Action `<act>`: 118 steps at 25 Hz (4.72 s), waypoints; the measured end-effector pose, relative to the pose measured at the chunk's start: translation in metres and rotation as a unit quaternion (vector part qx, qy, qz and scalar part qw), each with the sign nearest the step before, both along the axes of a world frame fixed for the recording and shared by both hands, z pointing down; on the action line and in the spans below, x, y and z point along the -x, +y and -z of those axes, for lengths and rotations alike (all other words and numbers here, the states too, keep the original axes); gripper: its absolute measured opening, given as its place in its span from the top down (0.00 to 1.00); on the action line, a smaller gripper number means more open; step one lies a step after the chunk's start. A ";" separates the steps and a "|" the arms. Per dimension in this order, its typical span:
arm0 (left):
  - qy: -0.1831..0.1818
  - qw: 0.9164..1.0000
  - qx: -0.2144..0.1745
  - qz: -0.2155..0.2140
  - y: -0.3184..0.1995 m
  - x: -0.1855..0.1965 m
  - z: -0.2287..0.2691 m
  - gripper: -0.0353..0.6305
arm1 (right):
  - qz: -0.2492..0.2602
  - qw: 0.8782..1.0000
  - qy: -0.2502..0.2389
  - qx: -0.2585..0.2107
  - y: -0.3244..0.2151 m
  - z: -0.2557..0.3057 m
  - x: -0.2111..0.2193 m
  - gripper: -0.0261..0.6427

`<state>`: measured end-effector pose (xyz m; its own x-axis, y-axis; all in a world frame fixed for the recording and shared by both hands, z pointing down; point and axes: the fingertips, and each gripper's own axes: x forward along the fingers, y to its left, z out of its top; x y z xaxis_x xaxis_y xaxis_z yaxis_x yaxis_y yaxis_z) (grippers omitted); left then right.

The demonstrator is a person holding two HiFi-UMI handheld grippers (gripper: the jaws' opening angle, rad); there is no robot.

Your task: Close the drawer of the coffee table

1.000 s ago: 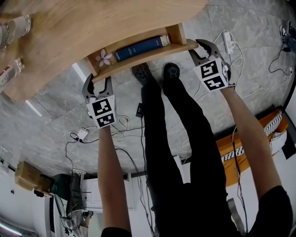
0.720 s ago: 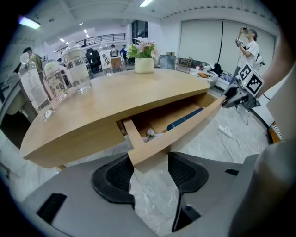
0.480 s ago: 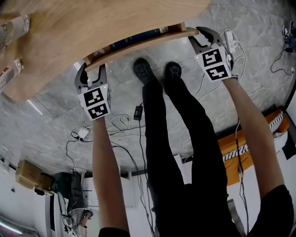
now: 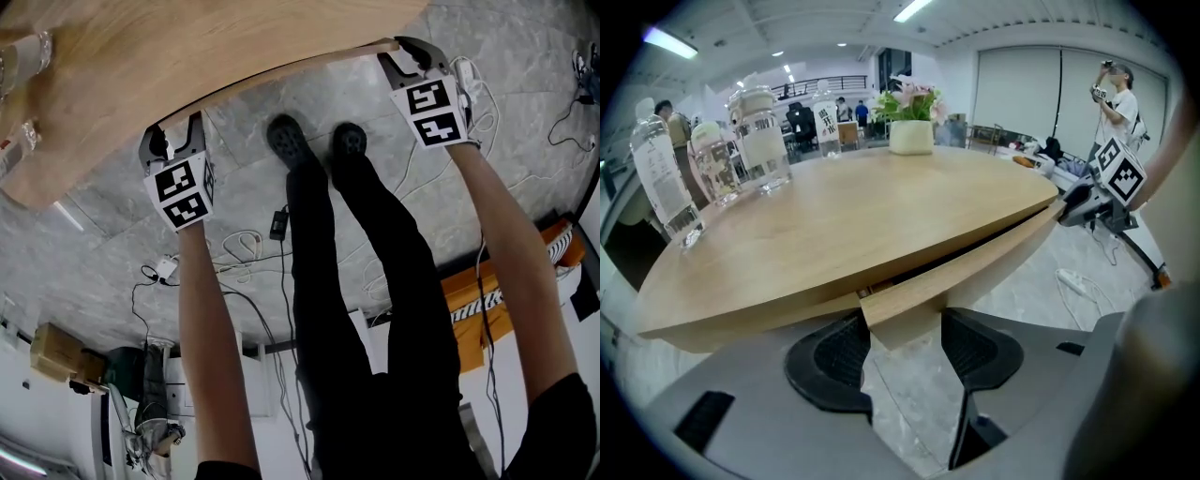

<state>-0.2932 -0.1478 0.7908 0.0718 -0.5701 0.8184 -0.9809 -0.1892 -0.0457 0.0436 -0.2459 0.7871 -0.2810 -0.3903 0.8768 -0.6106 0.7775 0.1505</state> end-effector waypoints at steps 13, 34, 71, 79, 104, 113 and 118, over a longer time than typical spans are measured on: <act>0.035 0.998 0.002 0.050 -0.011 0.007 -0.004 0.59 | -0.013 1.000 -0.001 -0.001 -0.014 -0.002 0.006 0.75; 0.041 0.996 0.005 0.074 0.023 -0.006 0.037 0.66 | -0.043 0.999 -0.019 0.004 0.014 0.055 -0.004 0.77; 0.167 0.952 -0.258 0.013 0.046 -0.069 0.544 0.93 | -0.051 0.947 -0.261 -0.182 0.092 0.576 0.069 0.94; 0.198 0.936 -0.290 -0.029 0.088 -0.148 0.614 0.93 | -0.027 0.931 -0.310 -0.191 0.155 0.627 0.038 0.94; 0.189 0.923 -0.335 0.018 0.354 -0.328 0.679 0.93 | 0.016 0.905 -0.390 -0.167 0.386 0.682 -0.142 0.94; 0.177 0.919 -0.353 0.001 0.388 -0.324 0.704 0.93 | 0.036 0.896 -0.407 -0.174 0.423 0.701 -0.126 0.94; 0.178 0.917 -0.357 0.012 0.394 -0.311 0.704 0.93 | 0.047 0.898 -0.401 -0.174 0.434 0.701 -0.115 0.94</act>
<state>0.0174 0.2462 0.0865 0.2433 -0.9563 0.1624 -0.9609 -0.2148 0.1749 0.1590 0.1883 0.0856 -0.8144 -0.5420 0.2074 -0.5643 0.8230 -0.0652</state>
